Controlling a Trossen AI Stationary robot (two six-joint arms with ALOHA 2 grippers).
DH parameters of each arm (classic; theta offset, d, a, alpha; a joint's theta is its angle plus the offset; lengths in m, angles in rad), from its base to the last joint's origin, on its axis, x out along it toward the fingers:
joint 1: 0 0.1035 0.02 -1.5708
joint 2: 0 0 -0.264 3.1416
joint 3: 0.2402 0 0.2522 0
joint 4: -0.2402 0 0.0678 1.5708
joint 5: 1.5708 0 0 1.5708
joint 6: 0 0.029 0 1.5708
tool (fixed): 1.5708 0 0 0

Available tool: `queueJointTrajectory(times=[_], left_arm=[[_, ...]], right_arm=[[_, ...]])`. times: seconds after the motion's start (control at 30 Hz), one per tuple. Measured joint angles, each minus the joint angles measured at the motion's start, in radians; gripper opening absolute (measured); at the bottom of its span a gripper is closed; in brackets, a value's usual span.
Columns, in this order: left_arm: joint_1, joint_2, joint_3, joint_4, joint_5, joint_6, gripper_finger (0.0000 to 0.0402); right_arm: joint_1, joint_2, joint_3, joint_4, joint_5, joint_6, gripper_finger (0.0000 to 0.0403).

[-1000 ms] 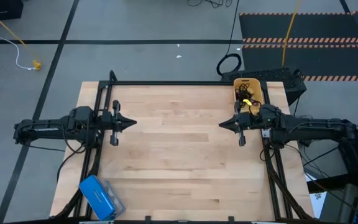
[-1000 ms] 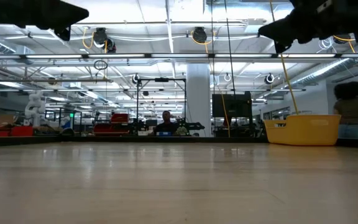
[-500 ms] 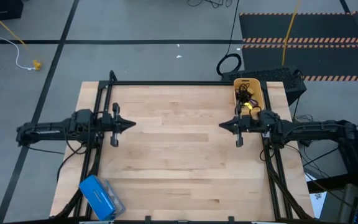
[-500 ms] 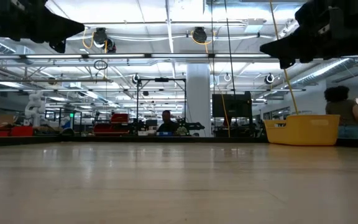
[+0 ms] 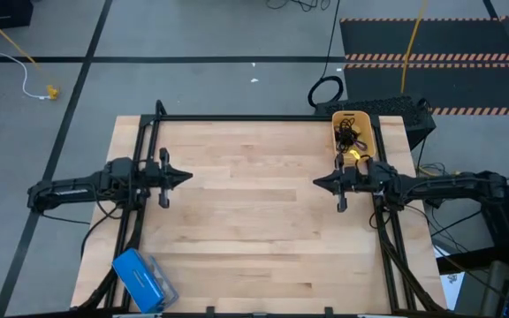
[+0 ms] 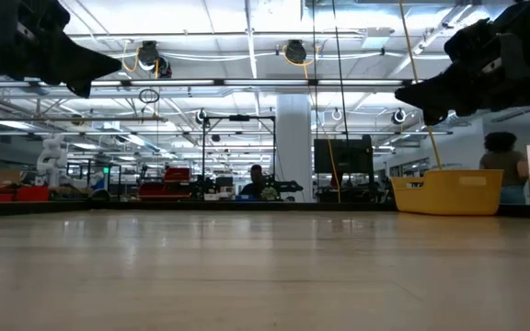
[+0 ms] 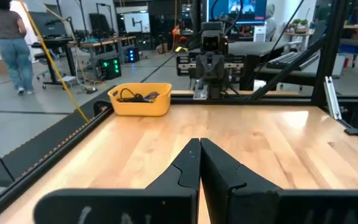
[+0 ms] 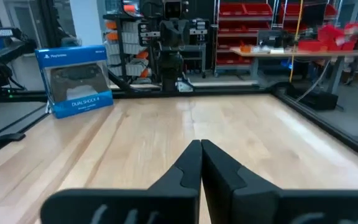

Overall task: Pick and place USB-C Cables
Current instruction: Return to Home Position

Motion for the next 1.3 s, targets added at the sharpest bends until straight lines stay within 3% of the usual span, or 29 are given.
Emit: queueJointTrajectory(times=[0.6,1.3], left_arm=[[0.034,-0.135,-0.134,0.022,0.012,-0.019,0.0012],[0.034,-0.145,-0.137,0.002,0.01,-0.038,0.0013]], right_arm=[[0.0,-0.058,-0.038,-0.012,0.0,-0.012,0.0],[0.0,-0.371,-0.04,-0.312,0.0,-0.049,0.0]])
